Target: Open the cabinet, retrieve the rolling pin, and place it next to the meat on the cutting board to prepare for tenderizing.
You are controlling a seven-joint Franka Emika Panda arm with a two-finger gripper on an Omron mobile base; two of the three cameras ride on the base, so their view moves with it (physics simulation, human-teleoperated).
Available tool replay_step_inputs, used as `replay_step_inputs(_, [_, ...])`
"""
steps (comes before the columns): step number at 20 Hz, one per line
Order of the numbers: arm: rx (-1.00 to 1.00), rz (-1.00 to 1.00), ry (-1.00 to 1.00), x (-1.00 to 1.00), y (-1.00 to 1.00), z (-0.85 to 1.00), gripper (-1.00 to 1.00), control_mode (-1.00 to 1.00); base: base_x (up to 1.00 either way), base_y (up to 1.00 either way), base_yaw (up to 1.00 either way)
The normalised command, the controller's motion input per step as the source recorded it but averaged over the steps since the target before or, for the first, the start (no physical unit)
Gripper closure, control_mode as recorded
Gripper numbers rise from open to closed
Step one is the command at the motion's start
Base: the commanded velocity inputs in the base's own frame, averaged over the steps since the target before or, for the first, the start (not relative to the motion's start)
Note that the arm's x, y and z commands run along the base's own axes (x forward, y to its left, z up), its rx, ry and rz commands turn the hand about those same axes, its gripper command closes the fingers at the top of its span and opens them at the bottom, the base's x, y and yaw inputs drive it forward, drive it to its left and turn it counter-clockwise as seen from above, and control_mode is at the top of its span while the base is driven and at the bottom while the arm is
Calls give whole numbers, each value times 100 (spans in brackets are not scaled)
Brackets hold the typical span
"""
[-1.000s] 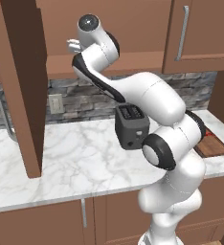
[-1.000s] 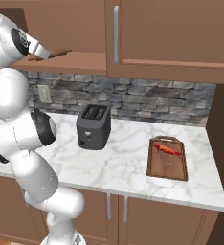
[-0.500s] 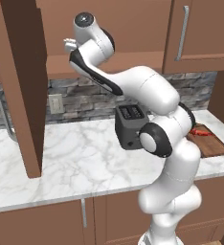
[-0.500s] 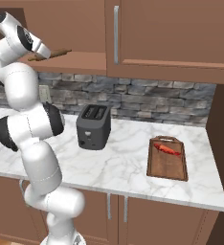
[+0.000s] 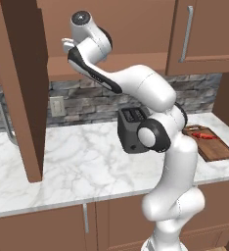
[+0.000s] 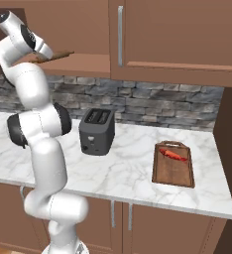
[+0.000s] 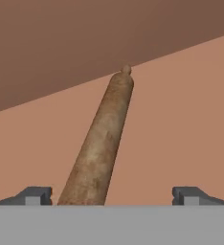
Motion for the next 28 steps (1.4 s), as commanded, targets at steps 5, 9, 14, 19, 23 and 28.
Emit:
replay_step_inputs(5, [0,-2,0,21,11,-11,-100,-100,0,0,0])
replay_step_inputs(9, [0,-1,0,22,10,-10,-100,-100,0,0,0])
replay_step_inputs(14, [0,-1,0,9,4,-13,-100,-100,0,0,0])
replay_step_inputs(19, [1,-1,3,4,0,-25,-100,-100,0,0,0])
replay_step_inputs(23, [3,-1,2,6,0,-28,-100,-100,0,0,0])
replay_step_inputs(28, [5,0,1,10,0,-27,100,-100,0,0,0])
